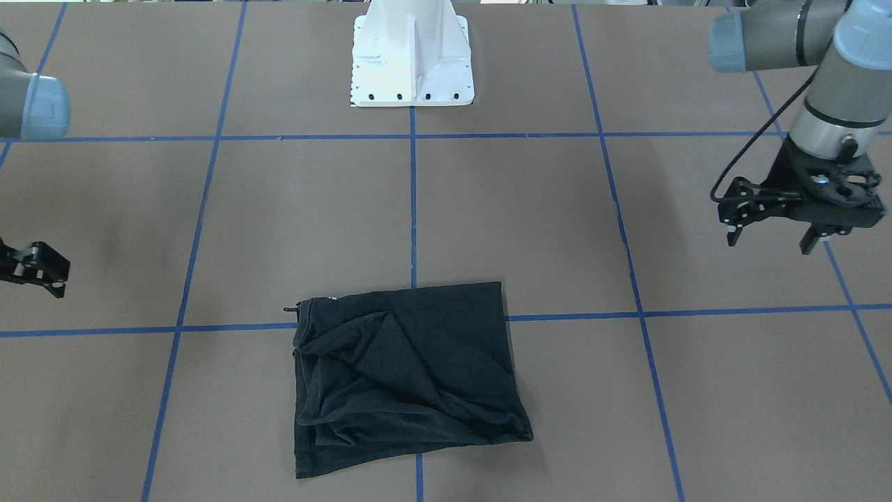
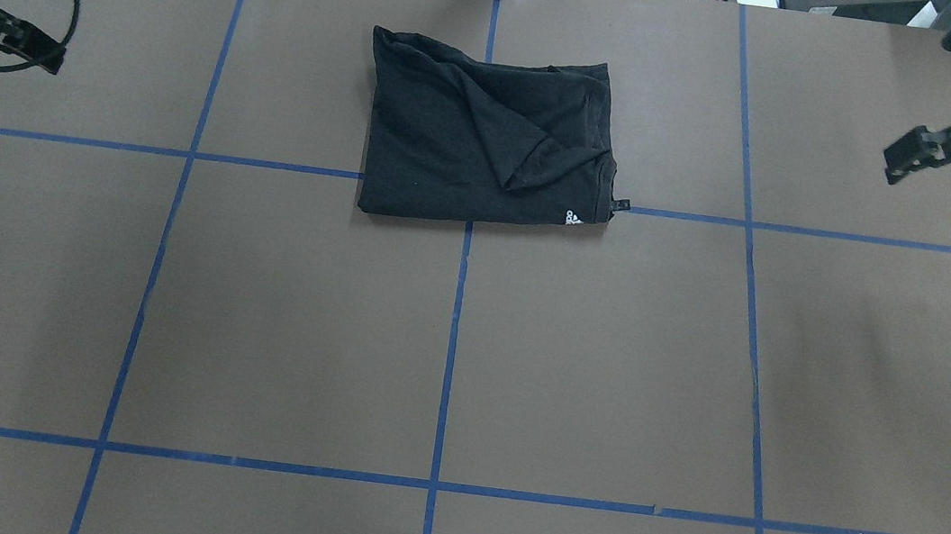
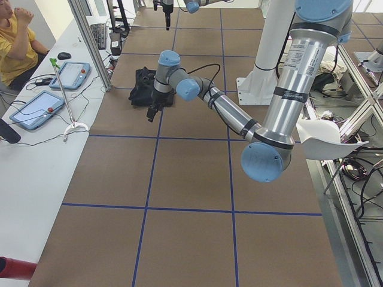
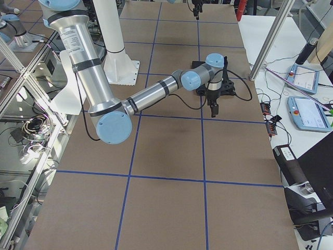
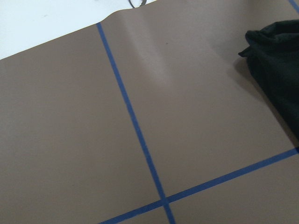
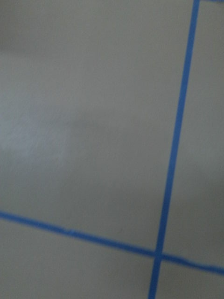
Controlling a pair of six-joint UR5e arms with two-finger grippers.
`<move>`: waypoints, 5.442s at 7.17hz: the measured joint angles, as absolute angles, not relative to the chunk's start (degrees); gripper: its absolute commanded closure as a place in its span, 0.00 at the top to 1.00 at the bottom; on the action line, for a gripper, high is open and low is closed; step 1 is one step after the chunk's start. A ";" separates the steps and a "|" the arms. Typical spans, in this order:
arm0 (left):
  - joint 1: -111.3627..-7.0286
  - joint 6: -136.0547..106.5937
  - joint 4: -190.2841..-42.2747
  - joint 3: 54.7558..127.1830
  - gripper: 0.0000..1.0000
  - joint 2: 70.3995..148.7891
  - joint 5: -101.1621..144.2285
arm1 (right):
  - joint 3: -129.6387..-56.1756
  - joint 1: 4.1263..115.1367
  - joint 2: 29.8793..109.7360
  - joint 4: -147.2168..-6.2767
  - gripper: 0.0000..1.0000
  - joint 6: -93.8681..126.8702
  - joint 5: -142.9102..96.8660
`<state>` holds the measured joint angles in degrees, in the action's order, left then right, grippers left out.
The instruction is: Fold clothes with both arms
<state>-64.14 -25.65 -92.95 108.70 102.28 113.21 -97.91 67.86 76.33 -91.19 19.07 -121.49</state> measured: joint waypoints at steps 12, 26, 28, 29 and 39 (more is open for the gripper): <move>-87.05 8.12 -93.43 105.10 1.00 81.90 131.24 | -103.32 87.67 97.11 -93.05 1.00 -5.97 -132.57; -87.01 7.94 -93.51 105.63 1.00 78.75 130.77 | -103.30 85.61 96.87 -92.90 1.00 -6.20 -132.59; -86.96 7.93 -93.51 105.60 1.00 78.75 130.78 | -103.35 85.60 96.86 -92.88 1.00 -6.21 -132.67; -86.94 7.92 -93.53 105.46 1.00 78.75 130.78 | -103.43 85.61 96.86 -92.84 1.00 -6.23 -132.76; -86.84 8.00 -93.69 104.25 1.00 78.77 130.87 | -103.53 85.61 96.86 -92.90 1.00 -5.99 -132.98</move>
